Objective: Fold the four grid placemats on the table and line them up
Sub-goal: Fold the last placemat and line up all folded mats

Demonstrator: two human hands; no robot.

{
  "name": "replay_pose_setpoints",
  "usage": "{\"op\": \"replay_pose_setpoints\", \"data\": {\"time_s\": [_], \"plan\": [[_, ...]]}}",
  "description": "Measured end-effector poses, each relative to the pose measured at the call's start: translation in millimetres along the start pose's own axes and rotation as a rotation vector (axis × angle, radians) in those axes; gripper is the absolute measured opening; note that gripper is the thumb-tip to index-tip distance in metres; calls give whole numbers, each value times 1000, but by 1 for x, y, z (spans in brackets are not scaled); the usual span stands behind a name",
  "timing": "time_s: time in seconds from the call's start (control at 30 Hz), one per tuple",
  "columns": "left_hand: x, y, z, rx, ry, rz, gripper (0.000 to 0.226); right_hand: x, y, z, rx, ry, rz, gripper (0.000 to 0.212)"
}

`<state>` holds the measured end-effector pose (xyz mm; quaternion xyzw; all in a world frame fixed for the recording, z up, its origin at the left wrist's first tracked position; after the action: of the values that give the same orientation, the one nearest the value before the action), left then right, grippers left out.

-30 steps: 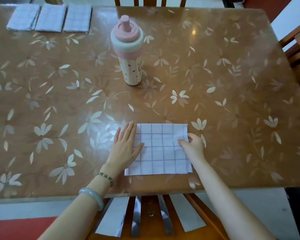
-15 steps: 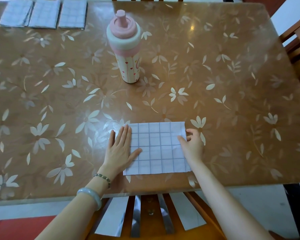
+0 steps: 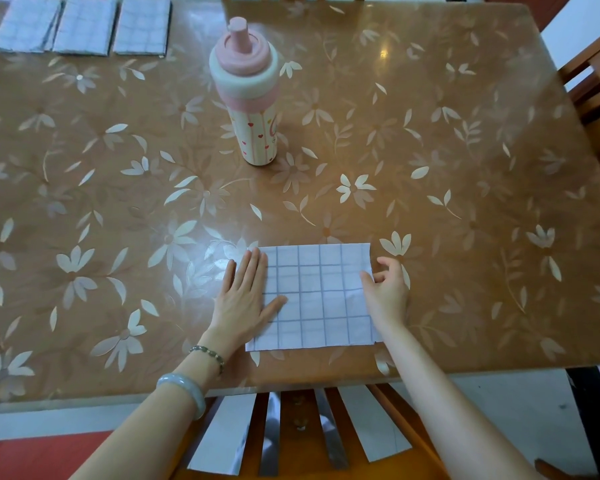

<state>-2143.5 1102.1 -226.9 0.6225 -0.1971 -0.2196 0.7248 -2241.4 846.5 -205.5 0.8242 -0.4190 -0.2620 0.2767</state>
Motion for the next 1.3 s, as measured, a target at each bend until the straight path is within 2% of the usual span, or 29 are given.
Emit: {"op": "replay_pose_setpoints", "data": {"time_s": [0.07,0.1,0.2,0.23,0.3,0.4,0.5,0.6,0.87,1.0,1.13,1.3], "plan": [[0,0,2,6,-3,-1,86,0,2,-4,-18,32,-2,43],[0,-1,2,10,-3,0,86,0,5,-10,-92,113,32,46],[-1,0,3,26,-7,9,86,-18,-1,-53,-444,583,179,41],[-1,0,2,31,-6,7,86,-30,-14,-67,-454,687,149,37],[0,-1,2,27,2,4,86,-55,-53,-90,-392,816,-43,37],[0,-1,3,14,4,2,85,-88,-108,-103,-438,959,-281,51],[0,-2,3,27,-7,9,84,-87,-129,-92,-567,993,-360,60],[0,-3,2,24,-2,14,85,-65,-120,-69,-657,976,-339,61],[-1,-2,3,24,-4,6,85,11,-42,-14,-802,759,-155,69],[-1,-1,2,33,1,9,85,-11,-39,-39,-760,801,-71,65],[0,-2,3,23,7,-4,86,-68,-88,-64,-666,973,-238,58],[2,1,0,19,8,9,88,-59,-98,-46,-719,948,-287,64]]}}
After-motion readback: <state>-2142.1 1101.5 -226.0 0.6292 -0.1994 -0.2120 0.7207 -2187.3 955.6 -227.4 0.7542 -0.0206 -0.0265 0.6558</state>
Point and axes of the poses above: each hand's wrist, its own x-axis towards the middle knuckle, its own y-axis out of the back of the hand, z = x × y, the point moved 10 cm from there along x, towards the middle knuckle, and after that the axes turned 11 degrees about z, right-handed, at the moved point
